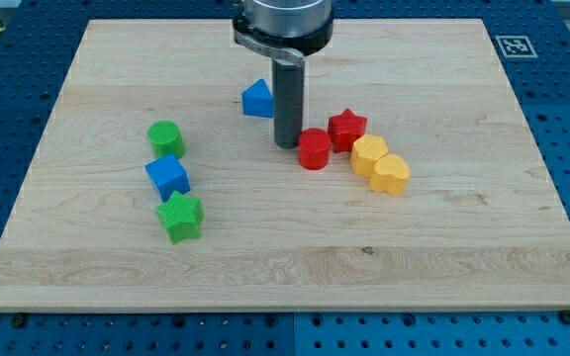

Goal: Push the blue triangle right to the blue cube

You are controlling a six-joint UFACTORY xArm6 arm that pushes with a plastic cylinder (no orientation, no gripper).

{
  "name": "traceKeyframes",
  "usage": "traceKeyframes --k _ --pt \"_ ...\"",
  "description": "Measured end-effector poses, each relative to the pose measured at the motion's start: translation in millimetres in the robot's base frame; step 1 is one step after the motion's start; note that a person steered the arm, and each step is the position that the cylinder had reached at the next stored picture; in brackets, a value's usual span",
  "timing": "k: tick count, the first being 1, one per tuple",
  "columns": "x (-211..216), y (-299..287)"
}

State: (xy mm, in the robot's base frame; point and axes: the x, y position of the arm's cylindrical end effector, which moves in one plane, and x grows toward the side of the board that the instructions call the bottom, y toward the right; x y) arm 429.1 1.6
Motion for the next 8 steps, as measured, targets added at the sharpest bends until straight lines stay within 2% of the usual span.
traceKeyframes --k 1,2,3,4,7,8 --pt "-36 0" --pt "-48 21" --pt "-87 23" --pt "-100 -1" --pt "-64 -66" --pt "-48 -66"
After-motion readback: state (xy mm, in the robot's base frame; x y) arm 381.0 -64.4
